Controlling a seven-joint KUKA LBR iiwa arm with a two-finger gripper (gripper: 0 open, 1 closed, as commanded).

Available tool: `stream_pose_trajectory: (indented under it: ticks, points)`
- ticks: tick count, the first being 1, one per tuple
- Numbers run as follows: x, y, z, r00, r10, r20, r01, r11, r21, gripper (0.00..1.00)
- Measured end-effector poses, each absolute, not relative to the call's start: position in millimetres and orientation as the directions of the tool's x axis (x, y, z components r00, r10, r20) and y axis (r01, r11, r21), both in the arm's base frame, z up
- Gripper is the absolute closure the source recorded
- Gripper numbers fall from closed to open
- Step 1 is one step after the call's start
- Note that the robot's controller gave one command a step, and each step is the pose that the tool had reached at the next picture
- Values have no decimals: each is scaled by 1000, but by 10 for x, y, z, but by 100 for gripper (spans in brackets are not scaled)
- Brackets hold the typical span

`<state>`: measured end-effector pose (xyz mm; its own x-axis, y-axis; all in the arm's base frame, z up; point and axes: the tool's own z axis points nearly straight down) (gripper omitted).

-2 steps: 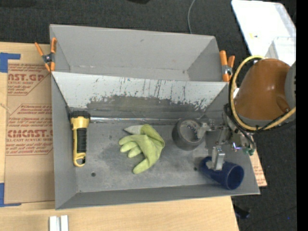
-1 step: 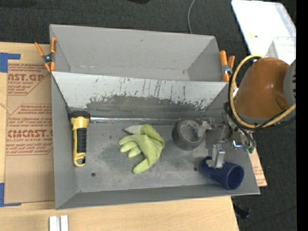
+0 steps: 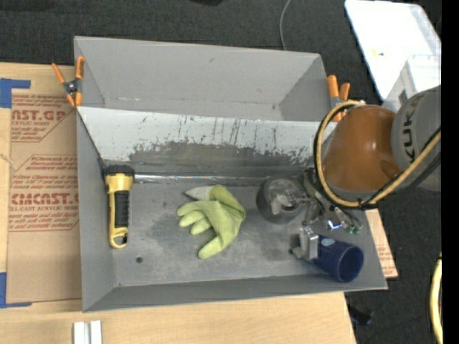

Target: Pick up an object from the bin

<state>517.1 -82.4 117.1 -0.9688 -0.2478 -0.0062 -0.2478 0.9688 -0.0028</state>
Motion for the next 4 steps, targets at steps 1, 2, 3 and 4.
stream_pose_trajectory:
  ticks: [1, 2, 3, 4]
  points:
    - [5324, -916, 1091, -928, -372, 1, -372, 928, 0, 0]
    - [5542, -1051, 1145, -997, -79, -7, -79, 997, 0, 0]
    - [5859, -1326, 1034, -985, -175, -8, -175, 985, -2, 0]
    - [5858, -1368, 942, -995, -100, -13, -100, 995, 4, 0]
